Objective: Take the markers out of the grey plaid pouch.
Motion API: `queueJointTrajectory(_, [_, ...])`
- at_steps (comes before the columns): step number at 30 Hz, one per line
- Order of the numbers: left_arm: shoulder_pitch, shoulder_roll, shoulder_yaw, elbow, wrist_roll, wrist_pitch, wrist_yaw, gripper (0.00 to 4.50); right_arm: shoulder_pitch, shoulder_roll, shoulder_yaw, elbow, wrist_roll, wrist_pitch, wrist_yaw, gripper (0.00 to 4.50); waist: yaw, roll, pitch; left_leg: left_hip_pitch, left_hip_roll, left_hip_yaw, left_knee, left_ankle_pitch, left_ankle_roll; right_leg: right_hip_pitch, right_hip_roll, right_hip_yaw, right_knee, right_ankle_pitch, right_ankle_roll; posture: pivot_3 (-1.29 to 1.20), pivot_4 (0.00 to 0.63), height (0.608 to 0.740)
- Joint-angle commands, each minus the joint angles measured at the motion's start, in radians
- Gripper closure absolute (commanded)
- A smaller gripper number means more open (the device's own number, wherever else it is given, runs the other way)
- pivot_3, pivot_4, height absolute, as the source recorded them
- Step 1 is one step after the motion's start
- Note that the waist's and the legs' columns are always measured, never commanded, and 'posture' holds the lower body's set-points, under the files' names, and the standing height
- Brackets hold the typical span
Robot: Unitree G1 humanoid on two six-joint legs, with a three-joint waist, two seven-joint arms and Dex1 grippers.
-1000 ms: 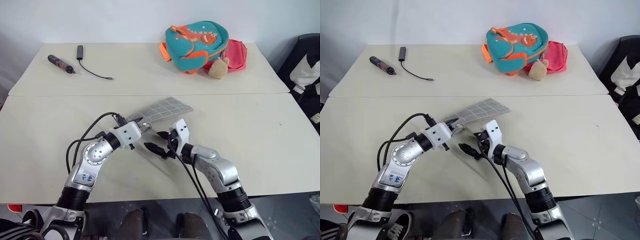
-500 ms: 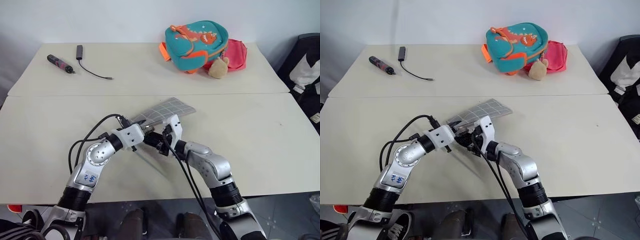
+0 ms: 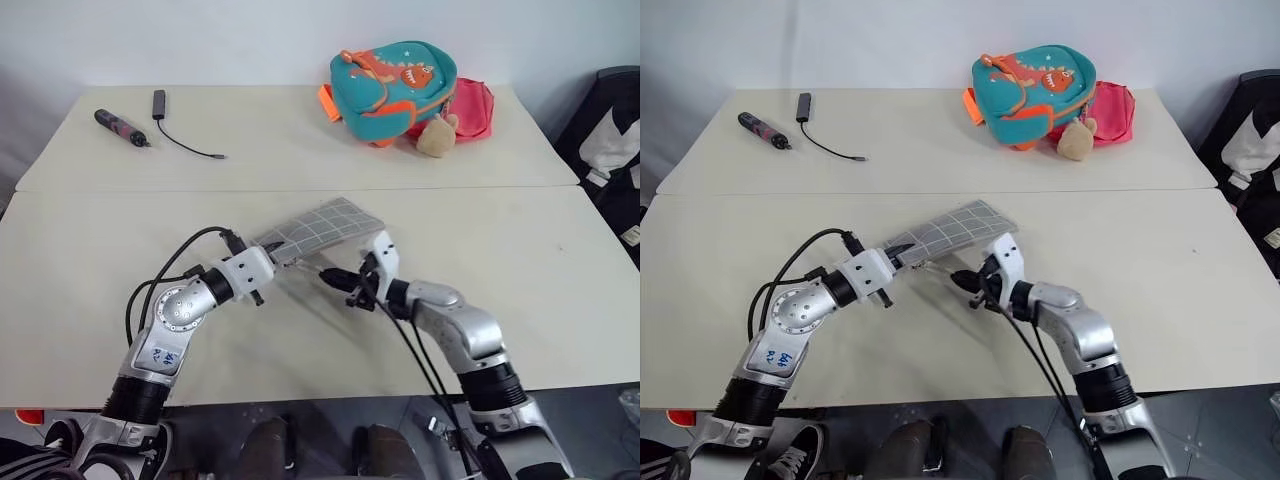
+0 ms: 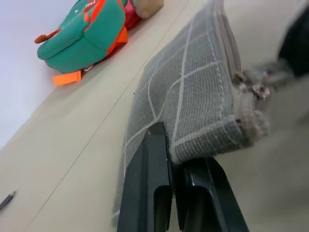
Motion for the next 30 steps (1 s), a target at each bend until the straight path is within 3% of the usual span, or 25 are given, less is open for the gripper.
queueJointTrajectory(1, [0.007,0.03,0.056,-0.024,-0.082,-0.036,-0.045,4.5,-0.03,-0.064,-0.074,0.004,0.006,-0.014,0.024,4.48,0.0,0.0,0.0,0.0,0.0,0.0,0.0,0.0,0.0,0.0,0.0,0.0,0.0,0.0,0.0,0.0,0.15,0.74])
queueJointTrajectory(9, [0.022,0.107,0.07,0.056,-0.08,-0.126,-0.103,4.5,-0.107,-0.204,-0.156,0.145,-0.023,-0.091,0.079,4.48,0.0,0.0,0.0,0.0,0.0,0.0,0.0,0.0,0.0,0.001,0.0,-0.001,-0.001,0.0,0.0,0.0,0.15,0.74])
queueJointTrajectory(17, [0.035,0.129,0.088,0.093,-0.102,-0.156,-0.13,4.5,-0.102,-0.267,-0.17,0.224,-0.044,-0.159,0.118,4.48,0.001,0.0,0.0,0.0,0.0,0.0,0.0,0.0,0.001,0.001,0.0,-0.002,-0.001,0.0,0.0,0.0,0.15,0.74])
queueJointTrajectory(24, [-0.007,0.082,0.064,0.109,-0.049,-0.13,-0.054,4.5,0.043,-0.19,-0.072,-0.167,0.174,0.053,0.213,4.48,0.003,0.0,0.0,-0.001,0.0,-0.001,0.0,0.0,0.001,0.001,-0.001,-0.003,-0.001,0.0,0.0,0.0,0.15,0.74])
queueJointTrajectory(30, [0.002,0.016,0.013,0.064,-0.026,-0.094,-0.032,4.5,0.077,-0.053,0.001,-0.359,0.269,0.189,0.081,4.48,0.002,0.0,0.0,-0.001,0.0,-0.002,0.0,0.0,0.001,0.001,-0.001,-0.002,-0.001,0.0,0.0,0.0,0.15,0.74])
